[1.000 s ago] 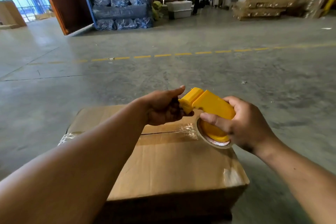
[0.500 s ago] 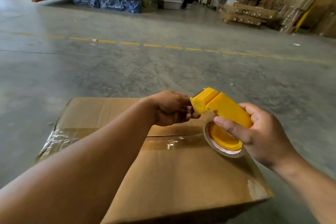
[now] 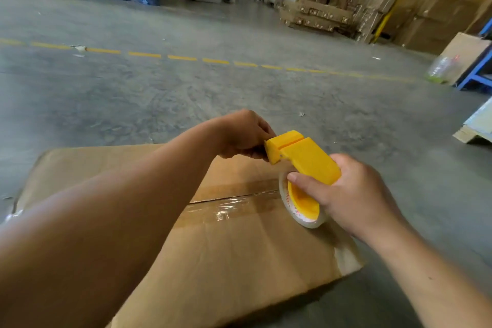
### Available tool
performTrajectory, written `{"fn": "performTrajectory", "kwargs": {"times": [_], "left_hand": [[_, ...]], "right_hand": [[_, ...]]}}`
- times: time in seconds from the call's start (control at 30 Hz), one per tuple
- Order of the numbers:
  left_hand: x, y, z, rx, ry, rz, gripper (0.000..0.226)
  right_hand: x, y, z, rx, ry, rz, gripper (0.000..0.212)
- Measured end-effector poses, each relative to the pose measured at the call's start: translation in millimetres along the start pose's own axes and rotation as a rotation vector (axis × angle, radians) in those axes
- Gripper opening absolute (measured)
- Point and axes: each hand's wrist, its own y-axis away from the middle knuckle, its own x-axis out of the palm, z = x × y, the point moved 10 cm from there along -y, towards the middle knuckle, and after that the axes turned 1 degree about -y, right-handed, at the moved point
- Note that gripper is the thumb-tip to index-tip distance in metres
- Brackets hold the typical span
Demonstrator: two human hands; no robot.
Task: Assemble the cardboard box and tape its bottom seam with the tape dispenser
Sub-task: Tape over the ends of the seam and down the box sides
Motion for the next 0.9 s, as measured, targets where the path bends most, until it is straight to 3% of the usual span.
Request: {"fn": "performTrajectory", "kwargs": {"times": [0.17,0.3,0.57,0.9], "left_hand": [[8,-20,-27,0.042,-0.092,0.049,0.009],[-10,-37,-31,0.067,-0.132,-0.029,0.019],[-14,-71,-18,0.008,-0.177,0.019,0.019],[-29,-100,7,-0.060,-0.159,-0.019,0.017]], "right_hand": [[-16,3,-12,0.072,-0.035,-0.031,0.056],[-28,19,-30,0.106,-0.021,-0.027,0.053],[-36,36,-31,0.148,-0.022,-0.034,0.052],[-30,27,-26,0.185,0.030,0.026,0.067]]}}
